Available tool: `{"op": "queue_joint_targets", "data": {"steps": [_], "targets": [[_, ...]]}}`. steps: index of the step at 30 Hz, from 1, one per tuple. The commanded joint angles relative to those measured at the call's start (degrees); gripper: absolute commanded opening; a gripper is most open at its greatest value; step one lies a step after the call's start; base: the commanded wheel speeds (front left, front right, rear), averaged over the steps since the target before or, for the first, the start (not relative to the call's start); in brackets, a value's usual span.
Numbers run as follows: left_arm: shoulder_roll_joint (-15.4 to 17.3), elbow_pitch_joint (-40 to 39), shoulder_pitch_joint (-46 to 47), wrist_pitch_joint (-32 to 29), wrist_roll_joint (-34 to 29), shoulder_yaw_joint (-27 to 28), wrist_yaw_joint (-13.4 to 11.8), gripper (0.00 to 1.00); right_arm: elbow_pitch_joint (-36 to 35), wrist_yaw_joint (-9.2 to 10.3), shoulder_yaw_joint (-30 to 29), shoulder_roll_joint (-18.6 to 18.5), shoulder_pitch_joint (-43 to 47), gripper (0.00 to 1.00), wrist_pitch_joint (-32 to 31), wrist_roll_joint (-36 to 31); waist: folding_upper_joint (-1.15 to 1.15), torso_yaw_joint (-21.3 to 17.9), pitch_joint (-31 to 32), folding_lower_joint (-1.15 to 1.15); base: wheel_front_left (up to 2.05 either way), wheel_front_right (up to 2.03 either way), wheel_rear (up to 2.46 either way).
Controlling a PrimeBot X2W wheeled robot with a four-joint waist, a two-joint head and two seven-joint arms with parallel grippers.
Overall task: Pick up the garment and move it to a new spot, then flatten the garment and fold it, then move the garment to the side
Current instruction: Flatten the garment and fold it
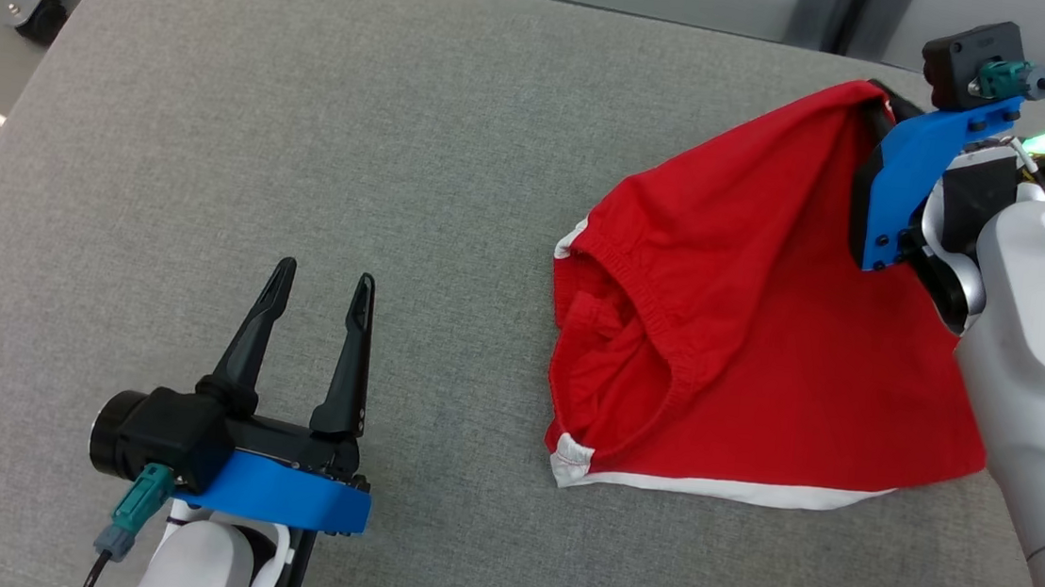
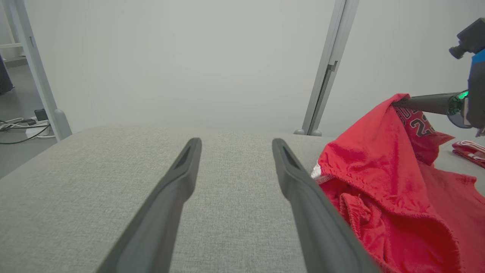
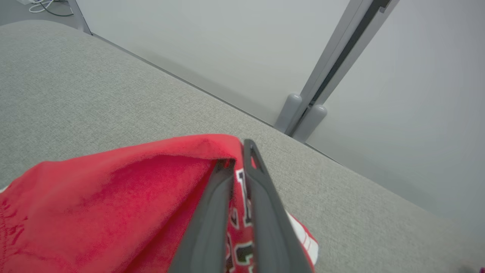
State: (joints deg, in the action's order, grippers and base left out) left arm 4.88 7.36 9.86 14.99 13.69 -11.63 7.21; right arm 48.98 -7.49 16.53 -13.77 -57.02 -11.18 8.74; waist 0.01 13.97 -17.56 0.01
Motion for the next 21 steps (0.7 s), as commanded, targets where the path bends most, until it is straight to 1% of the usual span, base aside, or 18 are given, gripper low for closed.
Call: {"op": "queue_joint_targets", "data": {"steps": [1,4,7,10,13,15,18,21], "targets": [[-0.21,-0.12,0.98,0.24,0.40,0.09,0.37,1.00,0.80,-0.01,-0.15,0.08,-0.95,1.00,0.73,-0.24,-0.01,1.23,-1.15,-0.01,0.00,0.00,0.00],[-0.36,0.14,0.95,0.24,0.36,0.38,0.37,1.00,3.08,-0.01,-0.27,0.38,-2.45,1.00,3.42,-0.76,-0.01,1.29,-1.10,-0.01,0.00,0.00,0.00],[-0.30,0.54,0.13,0.25,0.29,1.31,0.37,1.00,4.86,-0.01,0.46,1.10,-2.69,1.00,6.06,-0.03,-0.01,0.44,-0.16,-0.01,0.00,0.00,0.00],[-0.09,0.87,-0.60,0.25,0.20,2.17,0.37,1.00,5.88,-0.01,1.18,1.94,-1.88,1.00,7.89,2.22,-0.01,-1.08,1.27,-0.01,0.00,0.00,0.00],[0.18,1.19,-1.34,0.25,0.20,2.19,0.37,1.00,5.45,-0.01,2.26,2.11,0.60,1.00,9.05,5.43,-0.01,-2.66,3.00,-0.01,0.00,0.00,0.00],[0.24,1.39,-1.84,0.25,0.32,2.15,0.37,1.00,4.70,-0.01,3.11,1.40,2.93,1.00,8.55,7.53,-0.01,-3.72,4.21,-0.01,0.00,0.00,0.00],[0.58,1.83,-2.99,0.25,0.32,2.22,0.37,1.00,3.32,-0.01,3.76,-0.30,7.39,1.00,6.07,10.20,-0.01,-5.22,6.12,-0.01,0.00,0.00,0.00],[0.86,2.15,-4.27,0.25,0.47,2.79,0.37,1.00,0.65,-0.01,2.47,-1.61,12.72,1.00,3.86,12.26,-0.01,-6.56,7.80,-0.01,0.00,0.00,0.00]]}}
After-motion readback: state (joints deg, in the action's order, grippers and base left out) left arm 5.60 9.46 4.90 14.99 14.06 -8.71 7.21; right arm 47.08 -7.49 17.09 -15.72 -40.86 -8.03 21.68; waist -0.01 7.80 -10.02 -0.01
